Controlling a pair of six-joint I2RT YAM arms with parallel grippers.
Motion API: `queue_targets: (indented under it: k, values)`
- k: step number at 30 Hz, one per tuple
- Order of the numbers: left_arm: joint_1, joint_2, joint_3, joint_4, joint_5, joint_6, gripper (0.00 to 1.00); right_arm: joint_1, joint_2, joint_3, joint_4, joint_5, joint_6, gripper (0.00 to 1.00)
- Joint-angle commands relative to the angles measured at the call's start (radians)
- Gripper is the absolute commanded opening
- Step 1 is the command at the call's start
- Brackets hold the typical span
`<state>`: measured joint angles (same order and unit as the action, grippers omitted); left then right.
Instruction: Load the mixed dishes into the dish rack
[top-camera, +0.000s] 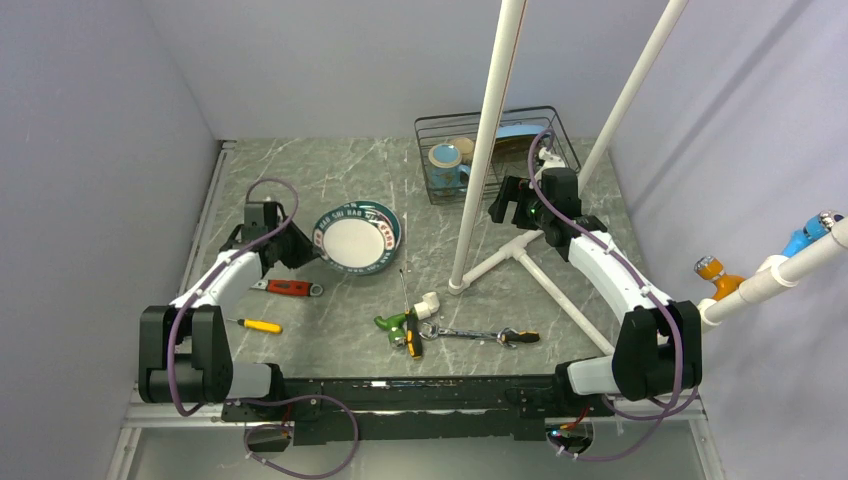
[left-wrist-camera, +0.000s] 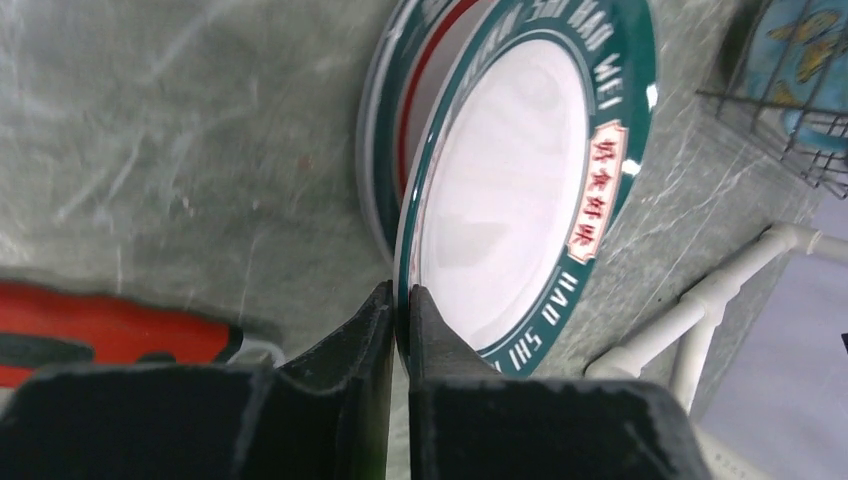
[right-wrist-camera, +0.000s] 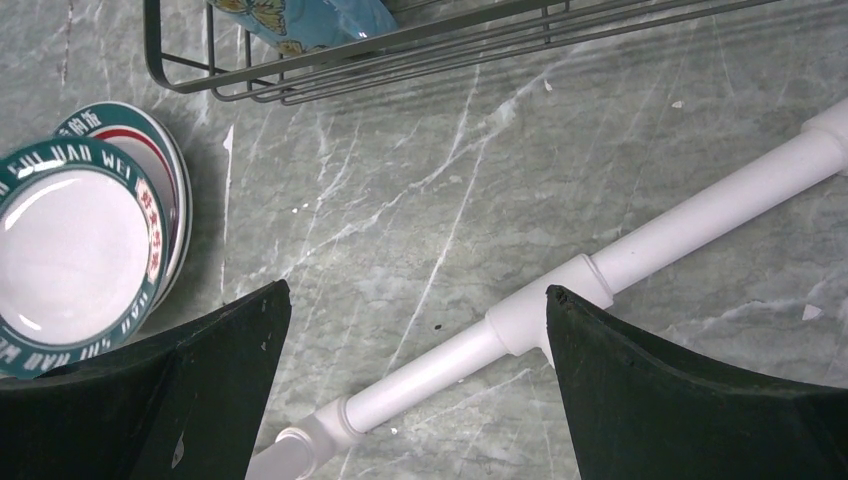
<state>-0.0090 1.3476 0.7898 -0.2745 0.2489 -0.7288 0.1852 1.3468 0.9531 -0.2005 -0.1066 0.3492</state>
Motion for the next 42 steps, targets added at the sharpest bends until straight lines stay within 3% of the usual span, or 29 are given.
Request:
queue_targets:
  k: [1,9,13,17,28,30,34,42]
  values:
    - [-0.002,-0.040,-0.094,0.077,0.072,-0.066,0.00,0.002,0.006,0.014,0.043,-0.011,0.017,1.00]
    - [0.006,0.026,-0.104,0.100,0.046,-0.023,0.00,0.003,0.013,0.014,0.041,-0.013,0.016,1.00]
    - [0.006,0.047,-0.106,0.133,0.057,-0.015,0.20,0.003,0.012,0.010,0.047,-0.012,0.017,1.00]
    - [0.006,0.080,-0.102,0.166,0.078,-0.021,0.27,0.003,0.020,0.015,0.046,-0.020,0.019,1.00]
    - [0.006,0.137,-0.093,0.250,0.108,-0.022,0.59,0.003,0.031,0.016,0.047,-0.021,0.019,1.00]
    - [0.024,0.151,-0.097,0.266,0.127,-0.030,0.61,0.003,0.033,0.016,0.047,-0.020,0.017,1.00]
    - [0.034,0.184,-0.099,0.339,0.165,-0.043,0.58,0.003,0.036,0.018,0.047,-0.019,0.017,1.00]
    - [0.044,0.163,-0.109,0.365,0.200,-0.040,0.24,0.003,0.040,0.026,0.034,-0.007,0.013,1.00]
